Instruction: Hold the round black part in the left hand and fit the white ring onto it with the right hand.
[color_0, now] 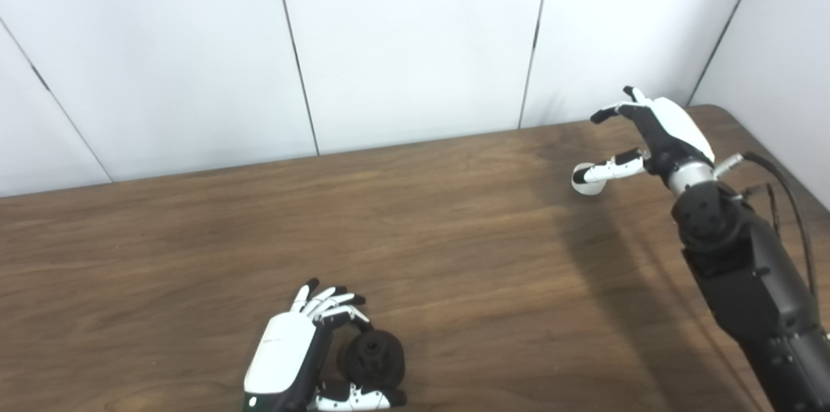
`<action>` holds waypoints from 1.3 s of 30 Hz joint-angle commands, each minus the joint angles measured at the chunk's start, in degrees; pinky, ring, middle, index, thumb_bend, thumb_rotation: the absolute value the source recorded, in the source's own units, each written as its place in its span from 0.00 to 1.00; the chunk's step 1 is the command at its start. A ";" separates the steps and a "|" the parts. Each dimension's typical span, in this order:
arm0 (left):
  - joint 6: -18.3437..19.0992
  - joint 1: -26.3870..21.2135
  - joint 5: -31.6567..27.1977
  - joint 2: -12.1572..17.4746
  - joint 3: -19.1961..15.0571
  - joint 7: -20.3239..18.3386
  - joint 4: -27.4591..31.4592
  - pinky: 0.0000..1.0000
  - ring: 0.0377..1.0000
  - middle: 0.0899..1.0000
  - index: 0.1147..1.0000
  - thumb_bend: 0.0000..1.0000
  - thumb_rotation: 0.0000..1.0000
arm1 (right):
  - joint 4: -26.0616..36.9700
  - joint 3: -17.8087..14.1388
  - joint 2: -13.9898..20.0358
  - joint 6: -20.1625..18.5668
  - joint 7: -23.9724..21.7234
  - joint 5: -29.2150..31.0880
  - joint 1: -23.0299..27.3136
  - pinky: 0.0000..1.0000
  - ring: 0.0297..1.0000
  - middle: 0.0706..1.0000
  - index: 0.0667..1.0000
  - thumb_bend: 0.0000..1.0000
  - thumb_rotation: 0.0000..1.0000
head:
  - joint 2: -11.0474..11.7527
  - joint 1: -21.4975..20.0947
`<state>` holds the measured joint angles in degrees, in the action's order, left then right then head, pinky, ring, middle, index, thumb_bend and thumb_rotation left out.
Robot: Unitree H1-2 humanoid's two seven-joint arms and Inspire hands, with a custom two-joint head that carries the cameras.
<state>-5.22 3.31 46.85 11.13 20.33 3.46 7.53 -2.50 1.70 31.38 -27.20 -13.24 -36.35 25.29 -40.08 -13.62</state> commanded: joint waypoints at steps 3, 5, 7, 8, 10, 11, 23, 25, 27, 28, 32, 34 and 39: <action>-1.29 1.06 -0.28 1.06 -0.37 0.90 -1.62 1.00 0.87 0.76 0.42 0.52 0.05 | -2.71 0.42 2.79 0.28 -4.21 -4.75 5.49 1.00 1.00 1.00 0.74 0.96 0.23 | 0.05 -0.26; -1.27 1.11 -0.34 1.07 -0.43 0.76 -1.52 1.00 0.87 0.76 0.42 0.52 0.05 | -4.47 0.70 2.83 0.29 -6.24 -6.16 6.69 1.00 1.00 1.00 0.75 0.96 0.23 | -0.03 -0.37; -1.03 1.10 -0.20 1.13 -0.46 0.48 -1.30 1.00 0.87 0.76 0.42 0.52 0.05 | -5.96 1.28 3.07 0.29 -7.64 -6.54 7.70 1.00 1.00 1.00 0.75 0.96 0.23 | -0.06 -0.52; -0.98 1.07 -0.23 1.16 -0.49 0.36 -1.22 1.00 0.86 0.76 0.42 0.52 0.05 | -6.64 1.73 3.24 0.30 -8.15 -6.65 8.17 1.00 1.00 1.00 0.75 0.96 0.23 | -0.06 -0.52; -0.98 0.98 -0.50 1.23 -0.61 0.07 -1.15 1.00 0.86 0.76 0.42 0.52 0.05 | -8.05 2.79 3.49 0.31 -8.93 -7.08 9.05 1.00 1.00 1.00 0.75 0.95 0.23 | -0.10 -0.59; -1.02 0.92 -0.53 1.27 -0.66 0.03 -1.20 1.00 0.86 0.76 0.42 0.52 0.05 | -8.75 3.16 3.45 0.30 -9.43 -7.58 9.45 1.00 1.00 1.00 0.75 0.95 0.24 | -0.11 -0.68; -1.31 1.17 -0.22 1.44 -0.84 0.21 -1.03 1.00 0.86 0.76 0.42 0.52 0.05 | -15.16 4.32 1.32 0.33 -6.50 -8.43 10.78 1.00 1.00 1.00 0.73 0.94 0.23 | -0.29 -0.63; -1.51 1.28 -0.27 1.52 -0.84 0.30 -0.95 1.00 0.86 0.76 0.42 0.52 0.05 | -15.86 4.52 1.16 0.32 -6.02 -8.52 10.68 1.00 1.00 1.00 0.72 0.93 0.22 | -0.42 -0.75; -1.85 1.27 -0.54 1.60 -0.87 0.38 -1.06 1.00 0.86 0.76 0.42 0.52 0.05 | -16.49 4.84 1.11 0.32 -5.75 -8.57 10.54 1.00 1.00 1.00 0.71 0.91 0.23 | -0.42 -0.75; -1.96 1.25 -0.65 1.61 -0.90 0.39 -1.12 1.00 0.86 0.76 0.42 0.52 0.05 | -16.59 4.95 1.12 0.32 -5.67 -8.53 10.46 1.00 1.00 1.00 0.71 0.91 0.23 | -0.42 -0.75; -1.84 1.26 -0.73 1.65 -1.11 0.23 -0.94 1.00 0.86 0.76 0.42 0.52 0.05 | -16.22 4.80 0.95 0.33 -4.76 -8.08 9.68 1.00 1.00 1.00 0.69 0.89 0.23 | -0.57 -0.90; -1.77 1.25 -0.77 1.62 -1.26 0.24 -0.87 1.00 0.86 0.76 0.42 0.52 0.05 | -16.24 4.98 1.06 0.38 -4.34 -7.61 9.52 1.00 1.00 1.00 0.68 0.88 0.22 | -0.57 -0.95; -1.91 1.29 -0.77 1.60 -1.44 0.33 -0.95 1.00 0.86 0.76 0.42 0.52 0.05 | -15.98 4.96 0.89 0.34 -3.78 -7.07 9.34 1.00 1.00 1.00 0.66 0.88 0.22 | -0.54 -1.15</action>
<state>-6.06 3.33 46.52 11.53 19.26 3.08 7.65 -19.88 7.10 31.15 -27.20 -18.55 -43.25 32.80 -40.61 -14.85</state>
